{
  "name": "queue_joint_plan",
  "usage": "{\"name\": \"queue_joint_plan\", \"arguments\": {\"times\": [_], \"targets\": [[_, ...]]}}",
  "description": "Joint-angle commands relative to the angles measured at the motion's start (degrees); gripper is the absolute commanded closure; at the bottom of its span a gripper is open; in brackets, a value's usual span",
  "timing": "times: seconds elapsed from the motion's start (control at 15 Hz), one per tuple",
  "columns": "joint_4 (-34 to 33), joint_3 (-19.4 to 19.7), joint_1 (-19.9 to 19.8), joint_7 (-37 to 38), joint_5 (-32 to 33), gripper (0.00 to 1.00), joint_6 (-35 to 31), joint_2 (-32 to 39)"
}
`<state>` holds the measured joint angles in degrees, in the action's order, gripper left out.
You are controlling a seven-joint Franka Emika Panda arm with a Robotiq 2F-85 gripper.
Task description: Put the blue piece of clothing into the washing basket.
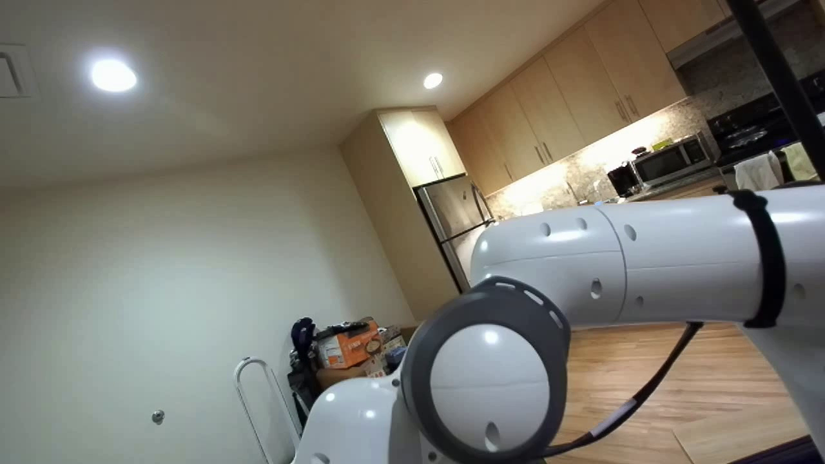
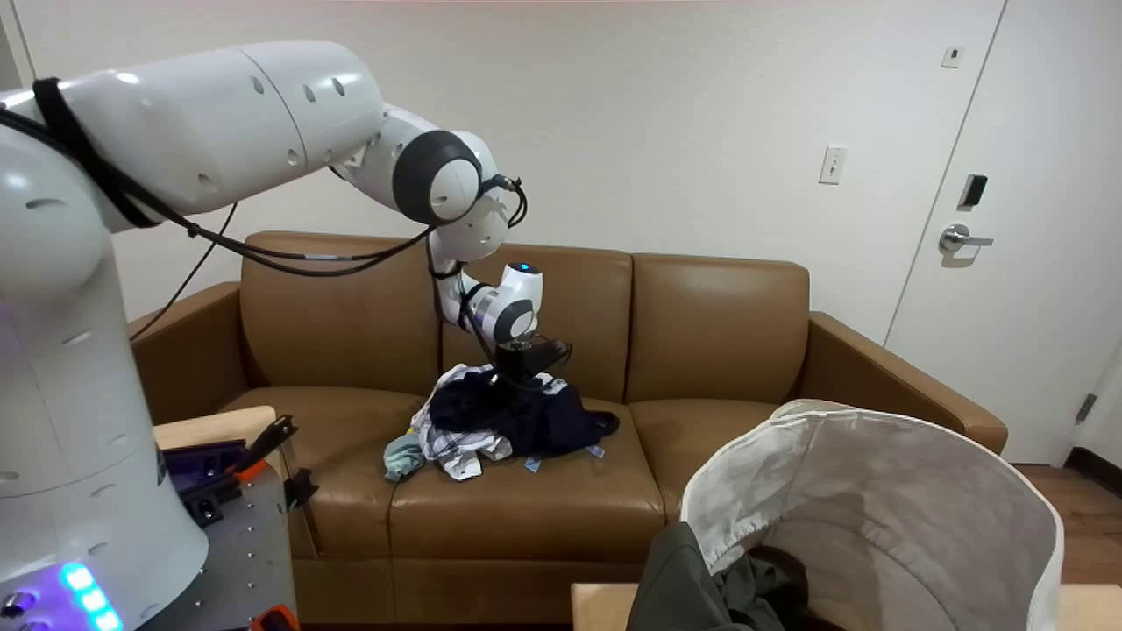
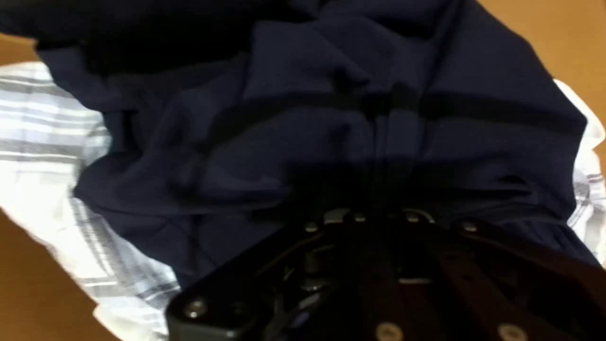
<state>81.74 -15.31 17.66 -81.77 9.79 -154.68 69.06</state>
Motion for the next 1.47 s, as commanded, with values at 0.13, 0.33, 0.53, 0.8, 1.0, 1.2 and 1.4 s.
{"name": "queue_joint_plan", "arguments": {"times": [0.13, 0.33, 0.53, 0.8, 1.0, 1.2, 1.4], "targets": [[10.55, 5.26, -1.94, 7.98, 3.24, 0.94, -2.66, -15.89], [11.80, 12.14, 1.40, 15.49, 8.32, 0.94, -2.49, -23.50], [11.79, 18.23, 5.06, 21.77, 17.09, 0.95, 0.52, -30.65], [13.93, 21.72, 7.46, 29.94, 28.48, 0.93, 7.87, -41.02], [11.02, 16.36, 3.30, 28.38, 28.68, 0.93, 10.38, -39.61], [14.47, 15.72, 2.92, 28.28, 28.95, 0.93, 11.61, -43.43], [13.15, 15.15, 2.30, 28.02, 29.94, 0.95, 13.63, -42.47]]}}
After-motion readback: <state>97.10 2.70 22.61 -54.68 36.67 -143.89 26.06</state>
